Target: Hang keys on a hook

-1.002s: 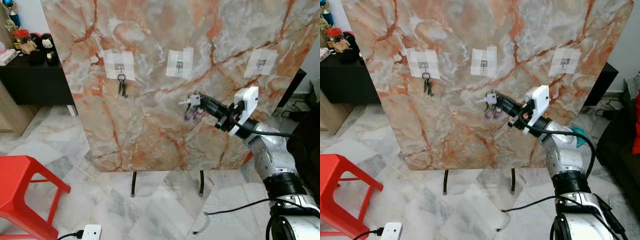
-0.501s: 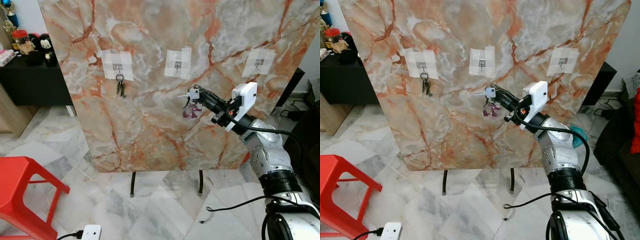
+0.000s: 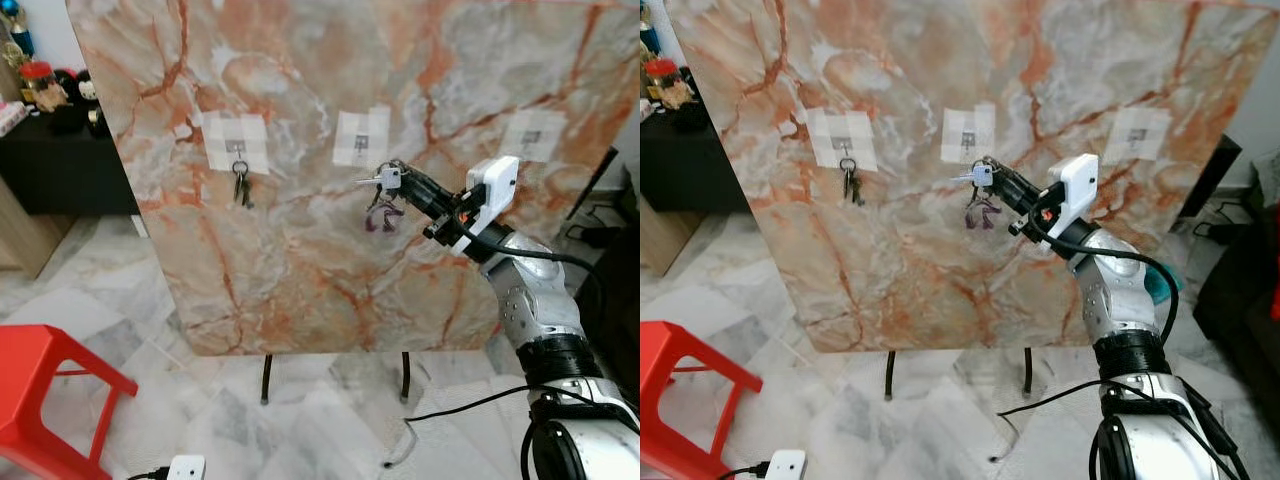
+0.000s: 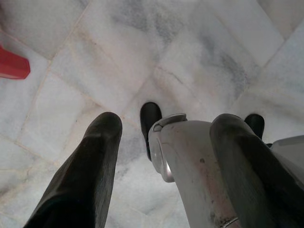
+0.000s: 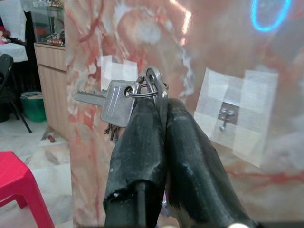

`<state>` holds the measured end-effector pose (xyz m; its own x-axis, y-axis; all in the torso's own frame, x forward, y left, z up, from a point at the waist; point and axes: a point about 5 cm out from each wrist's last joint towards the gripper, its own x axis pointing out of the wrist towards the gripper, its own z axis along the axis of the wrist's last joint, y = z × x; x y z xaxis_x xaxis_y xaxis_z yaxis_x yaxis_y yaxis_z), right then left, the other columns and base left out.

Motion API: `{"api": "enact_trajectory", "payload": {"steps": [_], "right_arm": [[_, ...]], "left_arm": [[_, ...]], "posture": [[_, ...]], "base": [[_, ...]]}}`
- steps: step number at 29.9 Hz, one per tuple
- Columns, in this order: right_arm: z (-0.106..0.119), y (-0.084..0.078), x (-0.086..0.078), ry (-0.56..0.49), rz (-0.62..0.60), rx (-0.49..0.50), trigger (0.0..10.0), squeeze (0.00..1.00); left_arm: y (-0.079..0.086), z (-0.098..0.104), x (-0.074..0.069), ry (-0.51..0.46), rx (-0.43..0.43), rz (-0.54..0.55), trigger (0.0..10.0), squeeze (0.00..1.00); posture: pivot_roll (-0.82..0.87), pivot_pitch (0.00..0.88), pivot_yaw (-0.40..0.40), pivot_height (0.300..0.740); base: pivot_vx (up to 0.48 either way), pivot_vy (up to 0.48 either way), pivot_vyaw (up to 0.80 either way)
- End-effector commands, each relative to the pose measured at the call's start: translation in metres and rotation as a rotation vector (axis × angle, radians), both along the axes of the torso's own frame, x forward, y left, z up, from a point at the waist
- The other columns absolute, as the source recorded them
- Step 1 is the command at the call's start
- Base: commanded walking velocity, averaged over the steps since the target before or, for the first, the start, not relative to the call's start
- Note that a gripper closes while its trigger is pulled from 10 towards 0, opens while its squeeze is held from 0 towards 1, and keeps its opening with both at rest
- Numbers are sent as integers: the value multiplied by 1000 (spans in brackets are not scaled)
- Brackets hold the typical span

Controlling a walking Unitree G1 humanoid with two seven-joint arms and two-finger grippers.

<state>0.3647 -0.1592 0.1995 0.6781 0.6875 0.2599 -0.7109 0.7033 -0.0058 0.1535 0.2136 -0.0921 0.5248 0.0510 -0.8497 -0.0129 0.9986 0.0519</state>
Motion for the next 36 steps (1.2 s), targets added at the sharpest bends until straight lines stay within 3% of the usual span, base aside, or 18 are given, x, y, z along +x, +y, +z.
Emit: {"api": "enact_trajectory", "payload": {"steps": [1, 22, 36], "right_arm": [[8, 1, 2, -32, 1, -2, 10000, 0], [9, 2, 0, -37, 44, 29, 10000, 0], [13, 2, -4, -58, 97, 19, 10000, 0]], "left_arm": [[0, 0, 1, 1, -1, 0, 10000, 0], [-2, 2, 5, -14, -5, 9, 10000, 0], [-5, 0, 3, -8, -11, 20, 10000, 0]], "posture": [[21, 0, -57, 740], [14, 0, -69, 740], [5, 0, -83, 740]], "base": [[319, 0, 0], [316, 0, 0], [0, 0, 83]]}}
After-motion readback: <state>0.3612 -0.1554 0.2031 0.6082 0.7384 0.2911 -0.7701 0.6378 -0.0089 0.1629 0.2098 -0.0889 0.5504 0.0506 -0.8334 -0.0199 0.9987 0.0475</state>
